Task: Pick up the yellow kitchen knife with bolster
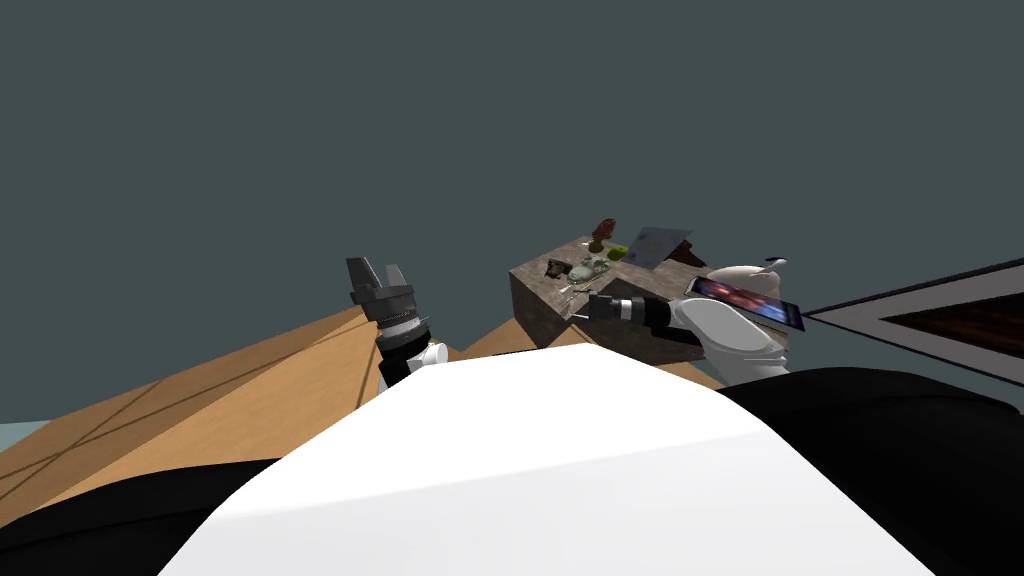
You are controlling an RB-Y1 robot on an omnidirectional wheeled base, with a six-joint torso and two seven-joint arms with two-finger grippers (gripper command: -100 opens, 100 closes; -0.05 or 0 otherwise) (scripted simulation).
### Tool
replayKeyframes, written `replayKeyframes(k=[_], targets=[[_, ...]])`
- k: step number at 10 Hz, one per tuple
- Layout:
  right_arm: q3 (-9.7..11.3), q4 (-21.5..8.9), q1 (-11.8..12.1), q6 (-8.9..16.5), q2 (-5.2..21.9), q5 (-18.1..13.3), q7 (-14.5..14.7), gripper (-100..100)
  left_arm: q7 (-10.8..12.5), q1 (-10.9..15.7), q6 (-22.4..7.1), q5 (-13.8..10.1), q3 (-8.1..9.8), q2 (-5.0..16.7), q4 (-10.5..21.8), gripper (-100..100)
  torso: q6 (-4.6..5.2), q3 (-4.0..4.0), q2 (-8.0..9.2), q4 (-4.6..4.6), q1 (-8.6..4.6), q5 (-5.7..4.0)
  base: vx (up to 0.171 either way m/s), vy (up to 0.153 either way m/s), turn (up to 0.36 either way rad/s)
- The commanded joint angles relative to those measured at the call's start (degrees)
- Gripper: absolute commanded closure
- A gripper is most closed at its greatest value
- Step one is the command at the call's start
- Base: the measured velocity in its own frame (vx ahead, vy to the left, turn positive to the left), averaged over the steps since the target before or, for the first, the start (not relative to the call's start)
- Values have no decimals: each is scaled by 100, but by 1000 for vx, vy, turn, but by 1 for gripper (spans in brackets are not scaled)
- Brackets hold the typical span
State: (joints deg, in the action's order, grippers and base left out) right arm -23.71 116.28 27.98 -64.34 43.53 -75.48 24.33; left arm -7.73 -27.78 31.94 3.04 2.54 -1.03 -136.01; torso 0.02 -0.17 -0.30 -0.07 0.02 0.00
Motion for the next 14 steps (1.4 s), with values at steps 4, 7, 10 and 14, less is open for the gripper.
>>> replayKeyframes(k=[4,7,10,14], targets=[[-163,-317,275,-504,267,-718,24,-100,0,-1,0,0,1,0,0,0,3,-2,-3,-1,0,-1,70,-4,189],[-227,-436,391,-698,371,-1089,19,-100,0,0,0,0,0,0,0,0,1,-1,-1,0,0,0,62,-10,146],[-342,-655,622,-1073,570,-1628,1,-100,0,0,0,0,0,0,0,0,0,-8,-14,-3,-1,0,89,-12,226],[-476,-931,940,-1573,855,-2333,-30,-100,0,-1,0,0,1,0,0,0,6,-5,-7,-2,-1,-1,77,-19,186]])
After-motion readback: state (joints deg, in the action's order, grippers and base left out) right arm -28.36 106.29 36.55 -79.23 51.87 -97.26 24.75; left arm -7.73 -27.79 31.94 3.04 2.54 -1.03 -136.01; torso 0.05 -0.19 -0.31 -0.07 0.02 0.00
